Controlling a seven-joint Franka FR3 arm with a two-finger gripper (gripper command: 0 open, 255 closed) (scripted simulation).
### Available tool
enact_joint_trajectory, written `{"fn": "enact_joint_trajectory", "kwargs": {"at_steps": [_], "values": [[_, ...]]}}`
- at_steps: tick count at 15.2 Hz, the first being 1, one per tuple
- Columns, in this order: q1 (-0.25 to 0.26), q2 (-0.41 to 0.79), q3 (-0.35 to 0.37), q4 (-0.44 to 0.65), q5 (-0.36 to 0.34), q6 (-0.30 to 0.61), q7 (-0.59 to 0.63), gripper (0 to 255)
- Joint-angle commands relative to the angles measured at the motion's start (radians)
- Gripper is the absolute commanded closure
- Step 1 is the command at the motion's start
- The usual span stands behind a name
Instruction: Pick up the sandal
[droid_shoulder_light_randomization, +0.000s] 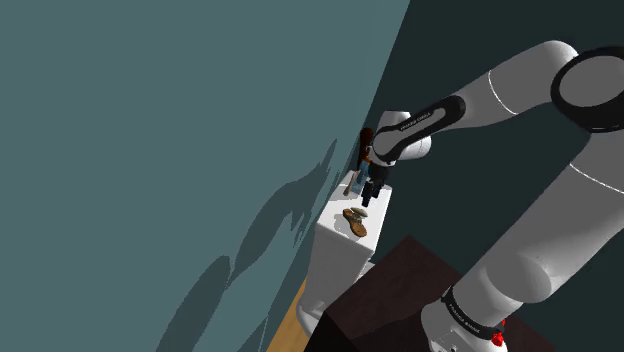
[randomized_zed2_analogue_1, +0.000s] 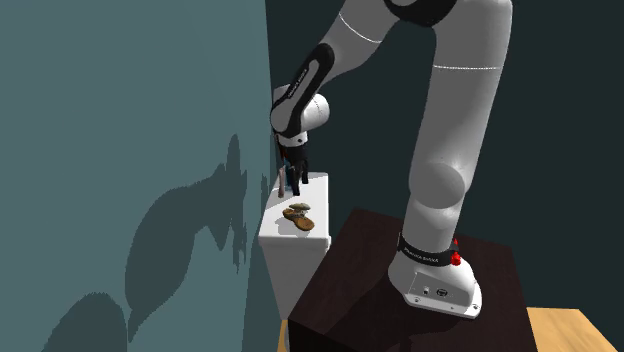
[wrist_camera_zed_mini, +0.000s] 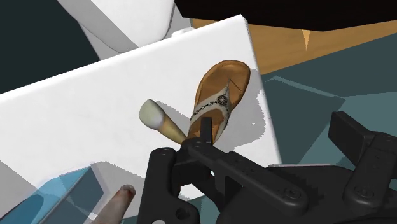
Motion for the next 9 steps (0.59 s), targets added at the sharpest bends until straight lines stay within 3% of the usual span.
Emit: {"fn": "enact_joint_trajectory", "kwargs": {"at_steps": [1,7,9], "values": [[-0.007,0.092,-0.005,0.039,0.021,0.045,-0.029,0],[-0.046,0.341,0.007,0.16,0.083,0.145,-0.104,0],[-0.05,0.368,0.012,0.164,0.09,0.168,-0.108,0]]}}
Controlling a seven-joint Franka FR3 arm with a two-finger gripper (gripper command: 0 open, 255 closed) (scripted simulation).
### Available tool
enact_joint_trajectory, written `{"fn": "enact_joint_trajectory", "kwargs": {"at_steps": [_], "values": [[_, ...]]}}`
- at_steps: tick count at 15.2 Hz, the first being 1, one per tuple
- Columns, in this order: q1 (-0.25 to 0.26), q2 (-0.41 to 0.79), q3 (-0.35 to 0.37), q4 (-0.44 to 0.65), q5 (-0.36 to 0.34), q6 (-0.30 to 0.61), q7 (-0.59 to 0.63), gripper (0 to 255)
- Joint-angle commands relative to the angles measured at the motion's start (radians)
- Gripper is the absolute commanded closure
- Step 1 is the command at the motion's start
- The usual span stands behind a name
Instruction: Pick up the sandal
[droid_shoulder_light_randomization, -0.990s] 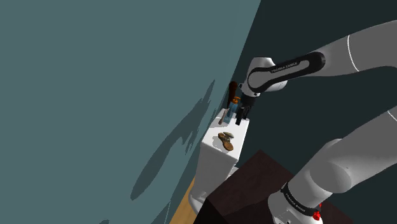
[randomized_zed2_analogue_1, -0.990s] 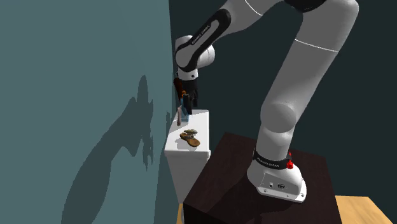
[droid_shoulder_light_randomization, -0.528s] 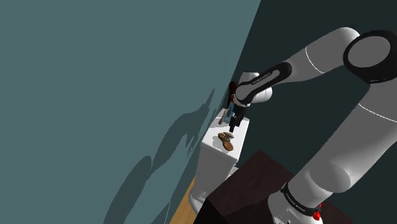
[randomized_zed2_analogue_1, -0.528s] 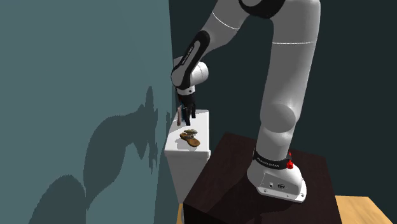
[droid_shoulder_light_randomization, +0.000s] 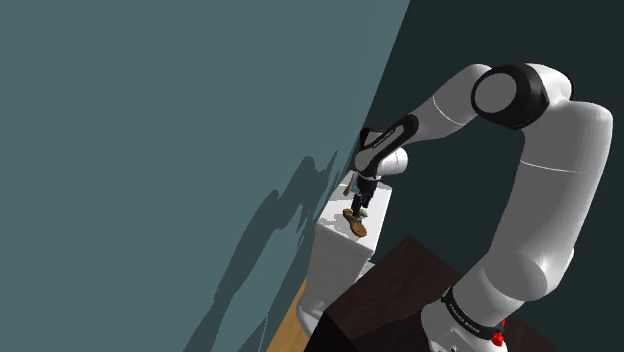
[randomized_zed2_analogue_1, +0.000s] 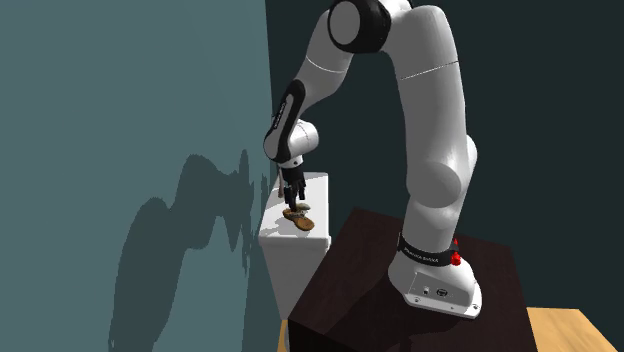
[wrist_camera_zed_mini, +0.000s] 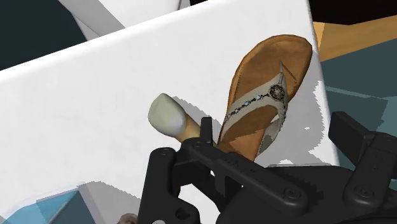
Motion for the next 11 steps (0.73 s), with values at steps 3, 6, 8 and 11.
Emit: {"fn": "enact_joint_trajectory", "kwargs": {"at_steps": [3,6,8,11], "values": [[-0.01,0.061,0.011,0.007,0.017,0.053,-0.013,0],[-0.015,0.097,0.019,0.015,0.027,0.08,-0.019,0],[-0.016,0.096,0.019,0.015,0.026,0.08,-0.019,255],[-0.015,0.096,0.019,0.015,0.026,0.08,-0.019,255]]}}
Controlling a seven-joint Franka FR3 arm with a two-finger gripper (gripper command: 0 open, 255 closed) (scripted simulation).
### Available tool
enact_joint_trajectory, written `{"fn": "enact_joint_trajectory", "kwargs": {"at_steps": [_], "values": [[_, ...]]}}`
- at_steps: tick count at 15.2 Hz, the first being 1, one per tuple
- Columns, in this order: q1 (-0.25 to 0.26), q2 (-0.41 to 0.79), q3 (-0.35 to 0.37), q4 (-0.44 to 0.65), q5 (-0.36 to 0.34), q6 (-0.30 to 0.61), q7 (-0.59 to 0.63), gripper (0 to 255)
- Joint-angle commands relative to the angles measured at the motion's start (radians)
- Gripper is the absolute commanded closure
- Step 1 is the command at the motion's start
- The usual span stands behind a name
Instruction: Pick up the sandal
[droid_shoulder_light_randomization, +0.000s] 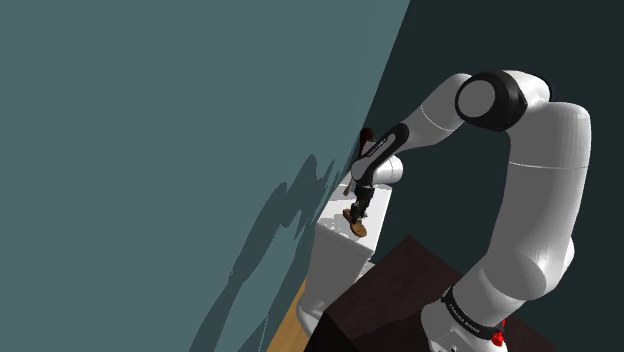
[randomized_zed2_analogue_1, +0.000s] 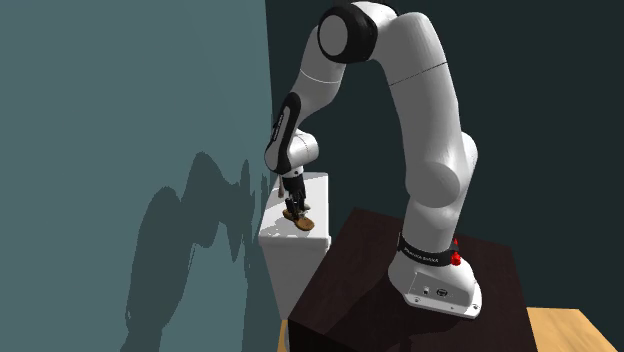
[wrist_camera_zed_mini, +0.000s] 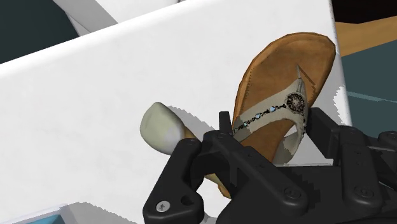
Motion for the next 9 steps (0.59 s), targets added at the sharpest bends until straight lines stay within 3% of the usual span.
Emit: {"fn": "enact_joint_trajectory", "kwargs": {"at_steps": [1,9], "values": [[0.0,0.001,0.001,0.0,0.0,0.001,0.0,255],[0.007,-0.039,-0.008,-0.009,-0.011,-0.03,0.006,255]]}}
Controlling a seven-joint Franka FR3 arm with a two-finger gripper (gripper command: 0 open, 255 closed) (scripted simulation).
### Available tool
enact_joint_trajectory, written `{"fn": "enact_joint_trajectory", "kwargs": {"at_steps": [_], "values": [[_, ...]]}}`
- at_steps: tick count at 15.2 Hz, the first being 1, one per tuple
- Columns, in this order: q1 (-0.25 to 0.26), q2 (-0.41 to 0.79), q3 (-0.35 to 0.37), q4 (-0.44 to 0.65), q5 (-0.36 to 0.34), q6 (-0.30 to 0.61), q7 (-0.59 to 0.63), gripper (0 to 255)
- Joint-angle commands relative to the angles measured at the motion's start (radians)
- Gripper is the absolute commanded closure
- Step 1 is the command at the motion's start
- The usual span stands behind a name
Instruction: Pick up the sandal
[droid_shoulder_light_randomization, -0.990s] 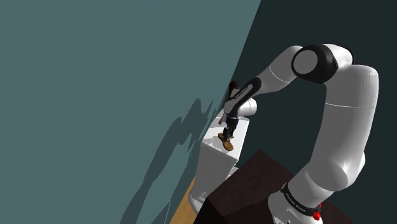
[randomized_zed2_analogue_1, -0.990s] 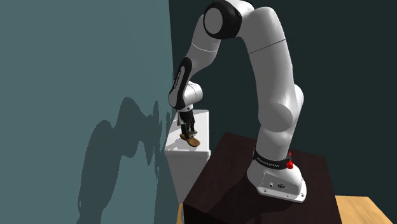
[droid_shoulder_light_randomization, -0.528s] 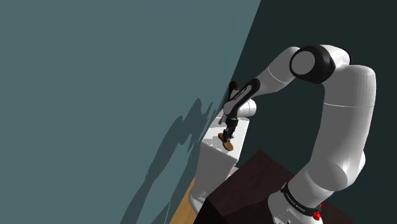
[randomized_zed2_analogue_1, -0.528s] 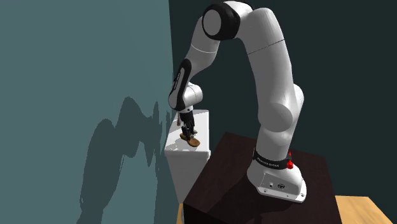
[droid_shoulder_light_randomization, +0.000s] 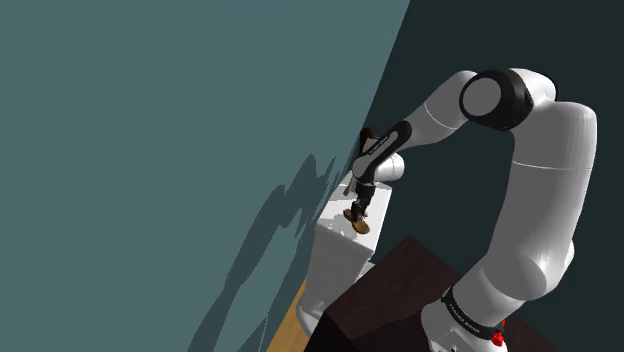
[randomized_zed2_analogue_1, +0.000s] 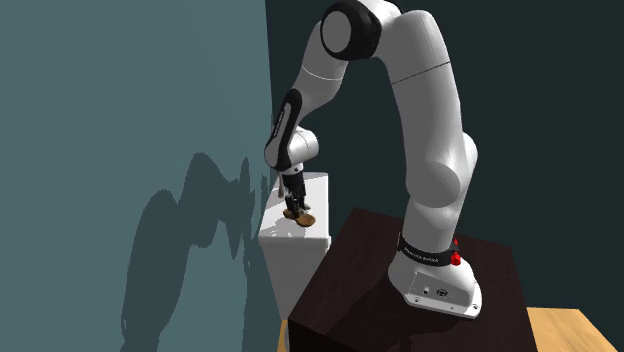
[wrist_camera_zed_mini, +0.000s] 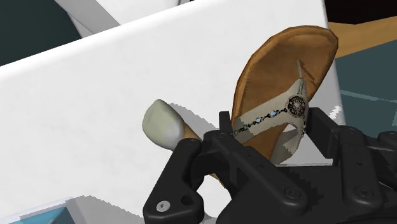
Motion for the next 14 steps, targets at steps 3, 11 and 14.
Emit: {"fn": "enact_joint_trajectory", "kwargs": {"at_steps": [3,11,14], "values": [[0.008,-0.053,-0.011,-0.012,-0.014,-0.041,0.009,255],[0.021,-0.159,-0.029,-0.023,-0.046,-0.134,0.029,255],[0.022,-0.174,-0.031,-0.023,-0.05,-0.148,0.032,255]]}}
